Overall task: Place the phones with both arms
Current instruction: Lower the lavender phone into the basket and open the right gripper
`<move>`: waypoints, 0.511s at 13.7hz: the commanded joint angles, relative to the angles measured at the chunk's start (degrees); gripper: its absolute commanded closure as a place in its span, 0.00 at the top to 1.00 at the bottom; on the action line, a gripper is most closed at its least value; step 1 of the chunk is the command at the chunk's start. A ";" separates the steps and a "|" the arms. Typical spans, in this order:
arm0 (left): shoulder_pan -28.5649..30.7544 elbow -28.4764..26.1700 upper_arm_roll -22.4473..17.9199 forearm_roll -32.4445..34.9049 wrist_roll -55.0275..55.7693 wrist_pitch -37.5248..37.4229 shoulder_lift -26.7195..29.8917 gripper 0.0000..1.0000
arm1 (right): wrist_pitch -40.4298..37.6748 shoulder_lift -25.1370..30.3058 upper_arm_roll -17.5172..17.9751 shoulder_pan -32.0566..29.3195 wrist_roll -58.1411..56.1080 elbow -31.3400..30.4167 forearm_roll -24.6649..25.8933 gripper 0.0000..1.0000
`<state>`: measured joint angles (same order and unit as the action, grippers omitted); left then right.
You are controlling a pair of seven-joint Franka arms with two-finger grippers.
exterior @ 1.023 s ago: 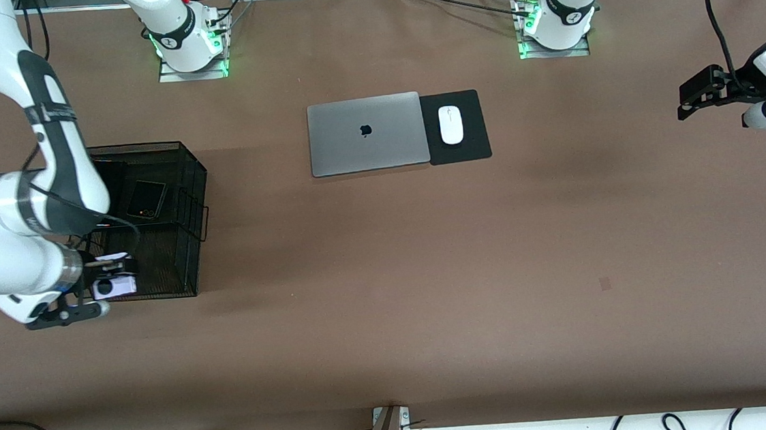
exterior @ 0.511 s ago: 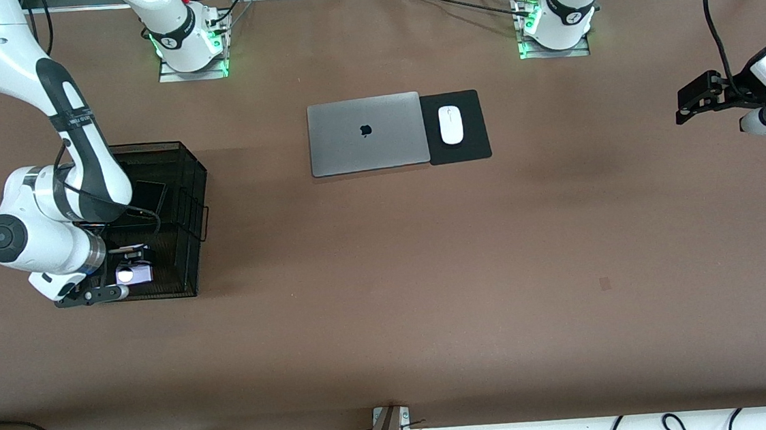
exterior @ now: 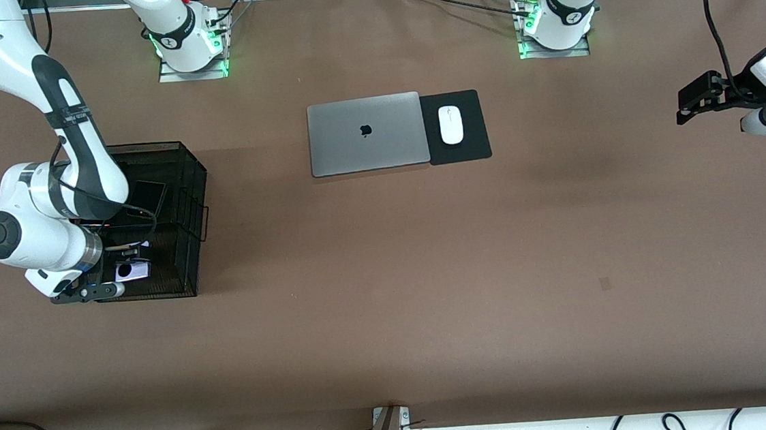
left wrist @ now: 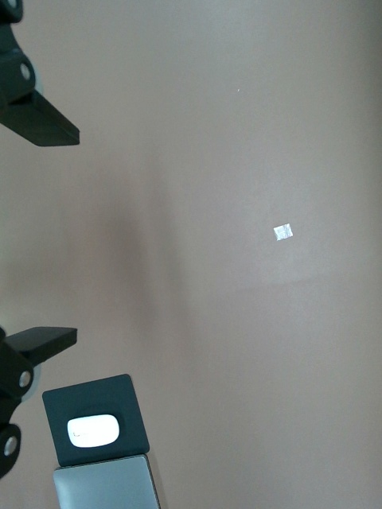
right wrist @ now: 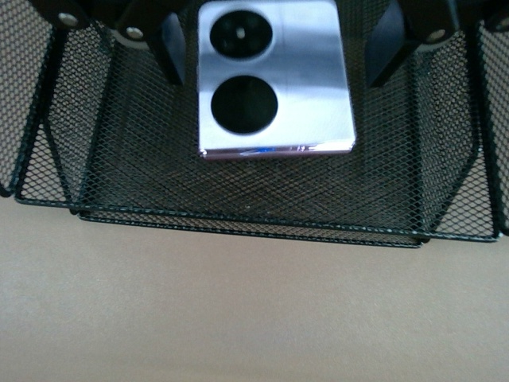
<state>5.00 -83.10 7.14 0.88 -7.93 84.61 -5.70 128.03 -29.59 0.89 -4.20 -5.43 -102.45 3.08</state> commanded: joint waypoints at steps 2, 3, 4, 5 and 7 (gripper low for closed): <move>0.45 -0.92 0.86 1.49 0.63 0.20 0.69 1.00 | -4.07 1.73 -0.45 1.29 -0.73 5.92 -1.15 1.00; 0.45 -0.92 0.77 1.49 0.90 0.20 0.69 1.00 | -9.24 1.21 -0.45 1.30 -0.73 10.47 -1.23 1.00; 0.45 -0.92 0.77 1.49 0.90 0.20 0.60 1.00 | -14.69 0.25 -0.45 1.30 -0.73 15.31 -1.50 0.99; 0.45 -0.92 0.77 1.49 0.90 0.11 0.69 1.00 | -20.22 -0.11 -0.45 1.30 -0.73 19.44 -2.19 0.99; 0.45 -0.92 0.86 1.49 0.90 0.11 0.69 1.00 | -29.29 -0.03 -0.36 1.38 -0.38 25.52 -4.13 0.99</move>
<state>5.00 -83.17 7.16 0.93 -7.55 84.59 -5.71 106.33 -28.47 0.90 -3.23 -5.45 -83.83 1.14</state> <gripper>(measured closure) 0.000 0.004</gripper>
